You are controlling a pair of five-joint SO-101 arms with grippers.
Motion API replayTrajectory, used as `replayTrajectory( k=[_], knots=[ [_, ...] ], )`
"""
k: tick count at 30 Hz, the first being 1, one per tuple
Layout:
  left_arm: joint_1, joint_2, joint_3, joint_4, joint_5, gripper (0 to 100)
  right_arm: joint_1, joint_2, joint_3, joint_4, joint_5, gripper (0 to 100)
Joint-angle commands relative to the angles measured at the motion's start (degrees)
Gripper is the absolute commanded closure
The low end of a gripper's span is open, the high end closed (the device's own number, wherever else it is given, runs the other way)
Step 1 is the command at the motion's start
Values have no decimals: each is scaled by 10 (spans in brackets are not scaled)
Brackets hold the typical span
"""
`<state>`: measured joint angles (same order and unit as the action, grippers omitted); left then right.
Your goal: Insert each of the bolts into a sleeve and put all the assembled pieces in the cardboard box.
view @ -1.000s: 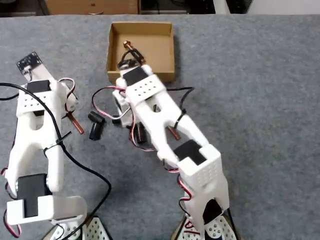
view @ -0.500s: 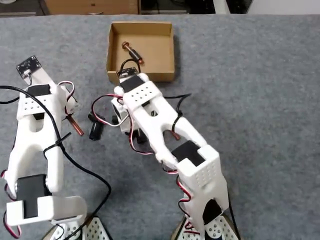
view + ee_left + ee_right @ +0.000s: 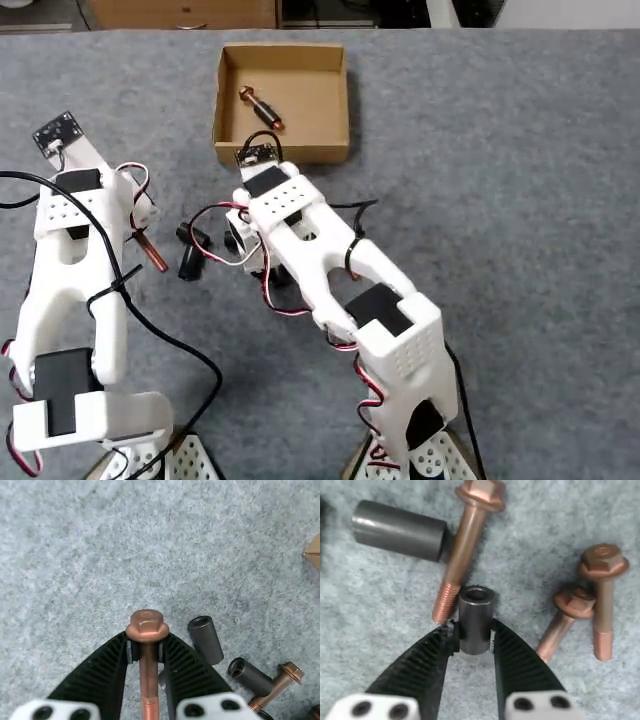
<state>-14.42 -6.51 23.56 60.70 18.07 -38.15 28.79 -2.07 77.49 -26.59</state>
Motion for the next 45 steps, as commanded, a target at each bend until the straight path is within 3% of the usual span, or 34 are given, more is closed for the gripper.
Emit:
replayTrajectory(
  k=[1,18,21,27,33,38,45],
  knots=[
    [-8,-26,-4,-11,3,981,-2,-1,19,-22,-6,914],
    [-5,-30,-10,-9,-15,981,15,76,-65,36,10,931],
    [-3,-57,-10,-7,-18,981,15,79,-69,36,15,981],
    [35,-145,-7,-7,-47,981,24,63,-70,39,24,990],
    [83,-206,-11,-11,-46,981,25,-48,-46,44,26,997],
    [82,-229,-36,-6,-46,981,31,-183,17,41,47,997],
    [95,-229,-114,74,-46,981,58,-415,132,39,117,997]
  ],
)
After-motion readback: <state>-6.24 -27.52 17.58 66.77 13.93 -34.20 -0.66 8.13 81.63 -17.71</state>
